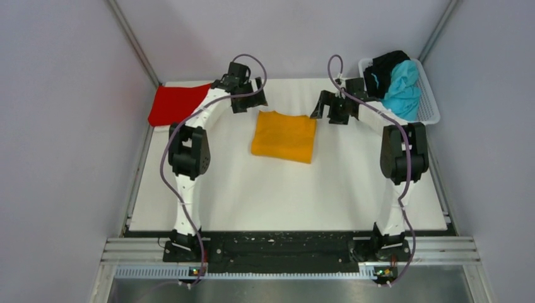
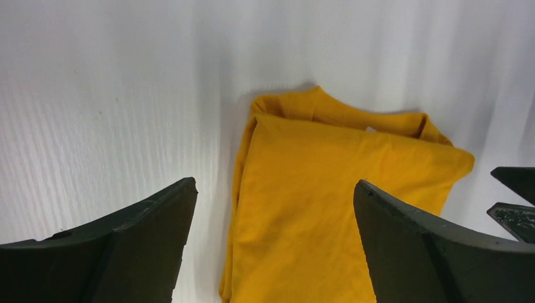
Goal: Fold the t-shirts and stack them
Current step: Fold the long partially folded tshirt into a neat square
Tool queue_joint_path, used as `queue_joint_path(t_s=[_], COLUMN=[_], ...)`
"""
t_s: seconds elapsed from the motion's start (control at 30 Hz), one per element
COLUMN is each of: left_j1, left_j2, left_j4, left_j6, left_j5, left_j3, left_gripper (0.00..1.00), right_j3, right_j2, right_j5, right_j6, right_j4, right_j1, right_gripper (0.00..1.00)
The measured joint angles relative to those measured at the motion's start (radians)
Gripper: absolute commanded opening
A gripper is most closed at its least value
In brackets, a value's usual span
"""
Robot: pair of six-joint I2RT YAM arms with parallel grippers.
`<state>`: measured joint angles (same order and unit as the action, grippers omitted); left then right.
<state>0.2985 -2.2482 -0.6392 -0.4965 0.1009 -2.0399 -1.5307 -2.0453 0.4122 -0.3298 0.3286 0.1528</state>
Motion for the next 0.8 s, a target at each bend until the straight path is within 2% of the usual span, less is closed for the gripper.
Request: queue_joint_path(t_s=[0.13,0.23,0.33,0.53,0.7,0.8], left_j1=[-0.003,0.004,0.028,0.077,0.078,0.074], left_j2=[0.124,0.243,0.293,0.253,0.223,0.251], left_j4=[0.044,0.114,0.167,0.216,0.253,0.315], left_j6=[-0.020,-0.043,-0.063,-0.087,-0.105,-0.123], left_j5=[0.068,0.161,0.248,0.352,0.372,0.395], left_j3=[0.168,0.334,0.415,0.467,0.598,0.682], left_gripper=[0.99,0.99,0.99,0.99,0.99,0.99], right_j3=[0.108,0.273,0.383,0.465,0.542,0.615], right_j2=[0.127,0.275,0.355,0.298,0.196,0.200], right_j5=[0.016,0.087,0.179,0.285,0.266,0.278], right_j6=[-0.027,-0.086,-0.153,-0.283,-0.338,-0.362], right_j4=[-0.014,-0.101,-0.188,-0.398,-0.479,-0.550], right_j1=[0.000,0.011,0.061,0.193,0.193,0.184], right_gripper=[0.99,0.99,0.99,0.99,0.99,0.99])
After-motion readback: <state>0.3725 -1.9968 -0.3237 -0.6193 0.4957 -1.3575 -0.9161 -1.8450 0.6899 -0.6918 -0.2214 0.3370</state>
